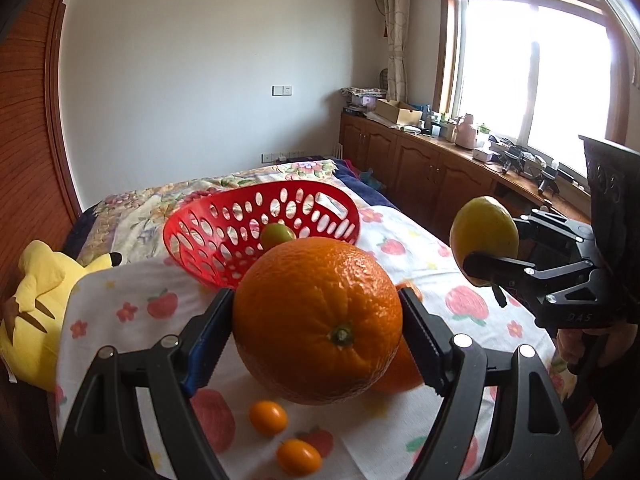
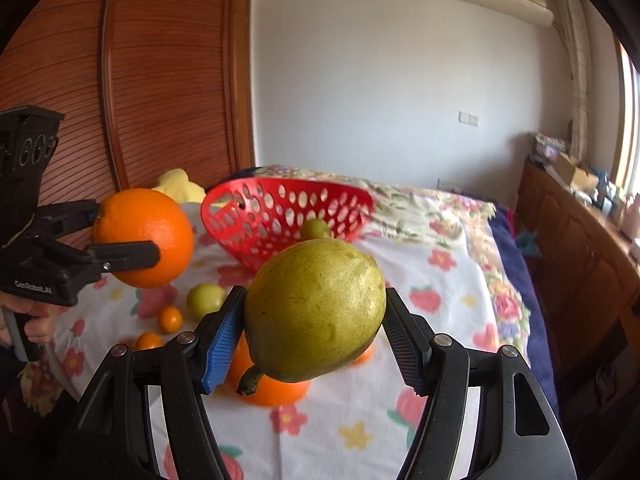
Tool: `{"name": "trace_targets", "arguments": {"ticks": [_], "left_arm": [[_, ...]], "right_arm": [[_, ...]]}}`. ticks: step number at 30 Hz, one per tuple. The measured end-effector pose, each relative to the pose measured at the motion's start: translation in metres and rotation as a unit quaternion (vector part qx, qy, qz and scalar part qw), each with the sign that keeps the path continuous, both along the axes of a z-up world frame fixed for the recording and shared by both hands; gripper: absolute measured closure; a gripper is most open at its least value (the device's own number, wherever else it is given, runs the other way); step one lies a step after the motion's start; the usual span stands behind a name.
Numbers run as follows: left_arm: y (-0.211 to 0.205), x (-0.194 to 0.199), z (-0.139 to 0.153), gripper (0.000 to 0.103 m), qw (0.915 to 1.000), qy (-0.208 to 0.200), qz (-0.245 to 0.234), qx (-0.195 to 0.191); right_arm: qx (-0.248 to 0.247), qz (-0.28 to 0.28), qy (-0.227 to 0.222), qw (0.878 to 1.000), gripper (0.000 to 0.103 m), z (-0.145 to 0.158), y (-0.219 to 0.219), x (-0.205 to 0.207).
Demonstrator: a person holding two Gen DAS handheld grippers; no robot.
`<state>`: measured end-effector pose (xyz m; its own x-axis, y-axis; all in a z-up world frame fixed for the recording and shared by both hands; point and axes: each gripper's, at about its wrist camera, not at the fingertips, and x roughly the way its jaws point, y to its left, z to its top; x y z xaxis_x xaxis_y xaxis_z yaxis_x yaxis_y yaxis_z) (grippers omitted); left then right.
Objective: Organize fruits
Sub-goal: 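Lift the pear and orange and carry both over the red basket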
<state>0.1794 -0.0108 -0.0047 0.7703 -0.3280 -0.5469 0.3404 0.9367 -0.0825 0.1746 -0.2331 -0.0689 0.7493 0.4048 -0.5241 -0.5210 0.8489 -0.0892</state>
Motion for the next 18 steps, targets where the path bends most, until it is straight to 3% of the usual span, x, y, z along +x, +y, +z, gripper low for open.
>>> {"name": "trace_targets", "arguments": {"ticks": [8, 18], "left_arm": [[0.012, 0.033, 0.003, 0.023, 0.9999, 0.0, 0.011, -0.003], [0.027, 0.066, -0.001, 0.024, 0.9998, 0.002, 0.019, -0.007]], "right_arm": [[-0.018, 0.033, -0.002, 0.999, 0.034, 0.007, 0.038, 0.049], [-0.038, 0.053, 0.023, 0.998, 0.034, -0.009, 0.068, 0.107]]}}
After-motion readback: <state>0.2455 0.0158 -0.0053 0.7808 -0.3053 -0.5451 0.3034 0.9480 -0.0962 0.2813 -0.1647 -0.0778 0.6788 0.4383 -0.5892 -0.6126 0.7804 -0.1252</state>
